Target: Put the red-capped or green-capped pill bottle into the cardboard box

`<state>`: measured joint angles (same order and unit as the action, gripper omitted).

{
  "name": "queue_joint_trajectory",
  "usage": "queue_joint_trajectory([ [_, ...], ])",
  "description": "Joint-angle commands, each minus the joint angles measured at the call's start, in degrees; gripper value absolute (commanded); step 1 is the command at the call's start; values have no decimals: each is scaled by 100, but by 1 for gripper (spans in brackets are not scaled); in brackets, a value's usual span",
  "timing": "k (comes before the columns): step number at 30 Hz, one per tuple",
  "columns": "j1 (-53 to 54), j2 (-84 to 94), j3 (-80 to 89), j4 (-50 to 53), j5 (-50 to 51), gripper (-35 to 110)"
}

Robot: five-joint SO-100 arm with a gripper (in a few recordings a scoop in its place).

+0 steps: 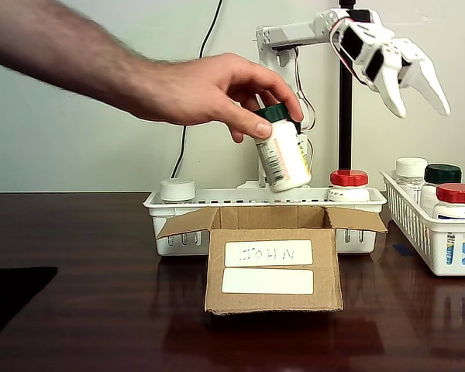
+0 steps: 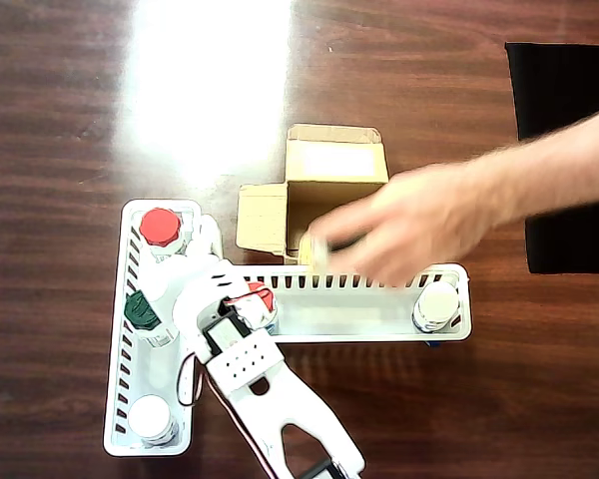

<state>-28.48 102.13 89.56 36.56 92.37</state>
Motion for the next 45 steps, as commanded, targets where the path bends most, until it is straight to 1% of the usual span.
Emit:
queue_joint_trajectory([
  [1, 9, -202, -431, -457, 149, 71],
  [8, -35, -1213, -896, -967, 114, 71],
  [19, 114, -2839, -2276, -1178, 308, 71],
  [26, 237, -3173, -2294, -1292, 439, 71],
  [33, 316, -3085, -1846, -1310, 510, 71],
  [42, 79, -3032, -1652, -1318, 387, 70],
  [43, 70, -3006, -1608, -1318, 396, 70],
  [45, 70, -2979, -1564, -1318, 387, 64],
])
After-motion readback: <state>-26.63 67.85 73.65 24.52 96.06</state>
